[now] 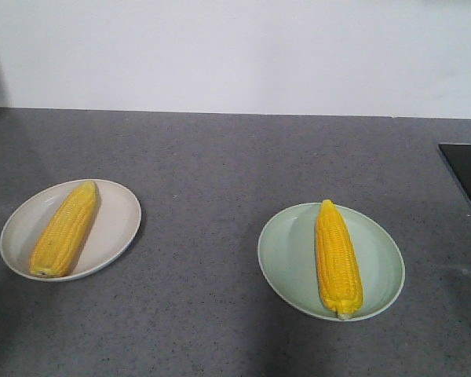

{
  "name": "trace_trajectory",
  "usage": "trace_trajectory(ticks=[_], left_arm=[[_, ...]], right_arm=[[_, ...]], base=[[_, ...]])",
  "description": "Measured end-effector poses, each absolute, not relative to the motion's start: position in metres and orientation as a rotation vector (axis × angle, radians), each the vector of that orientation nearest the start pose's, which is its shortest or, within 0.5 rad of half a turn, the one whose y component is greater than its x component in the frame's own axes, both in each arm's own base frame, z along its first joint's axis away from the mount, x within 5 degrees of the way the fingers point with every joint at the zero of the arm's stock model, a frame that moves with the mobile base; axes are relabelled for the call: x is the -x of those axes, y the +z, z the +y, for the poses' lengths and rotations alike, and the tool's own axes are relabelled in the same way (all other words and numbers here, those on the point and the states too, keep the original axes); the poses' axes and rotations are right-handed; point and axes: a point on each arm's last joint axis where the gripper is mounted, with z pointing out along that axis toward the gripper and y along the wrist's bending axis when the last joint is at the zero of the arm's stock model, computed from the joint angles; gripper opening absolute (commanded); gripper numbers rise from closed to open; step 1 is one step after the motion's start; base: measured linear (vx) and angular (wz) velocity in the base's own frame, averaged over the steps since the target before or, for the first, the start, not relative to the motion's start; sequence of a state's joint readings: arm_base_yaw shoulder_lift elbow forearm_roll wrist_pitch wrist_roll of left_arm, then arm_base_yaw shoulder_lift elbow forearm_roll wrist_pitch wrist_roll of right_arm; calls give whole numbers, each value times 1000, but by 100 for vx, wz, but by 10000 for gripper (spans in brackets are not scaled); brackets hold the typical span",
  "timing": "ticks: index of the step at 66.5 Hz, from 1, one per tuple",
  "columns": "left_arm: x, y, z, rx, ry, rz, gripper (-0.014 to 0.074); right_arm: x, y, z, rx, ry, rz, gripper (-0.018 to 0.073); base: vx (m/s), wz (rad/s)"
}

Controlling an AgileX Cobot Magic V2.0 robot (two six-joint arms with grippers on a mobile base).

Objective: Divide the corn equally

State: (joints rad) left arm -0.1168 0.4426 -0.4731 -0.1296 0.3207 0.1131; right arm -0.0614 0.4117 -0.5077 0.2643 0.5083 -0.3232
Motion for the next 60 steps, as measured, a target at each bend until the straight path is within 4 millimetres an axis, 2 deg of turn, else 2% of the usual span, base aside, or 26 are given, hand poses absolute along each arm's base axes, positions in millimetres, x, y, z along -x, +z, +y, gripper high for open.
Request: trace_trajectory(ticks=[7,10,60], left_arm=[[-96,312,-15,-124,-128,1766,62],[-96,312,-15,-124,-128,1766,-8],[-96,312,-15,-124,-127,1766,-6]], right_arm=[[-86,311,6,115,15,1874,-4],[-86,311,6,115,15,1874,-16],[-86,311,6,112,18,1871,-11]], base=[[0,0],[0,0],[0,0]])
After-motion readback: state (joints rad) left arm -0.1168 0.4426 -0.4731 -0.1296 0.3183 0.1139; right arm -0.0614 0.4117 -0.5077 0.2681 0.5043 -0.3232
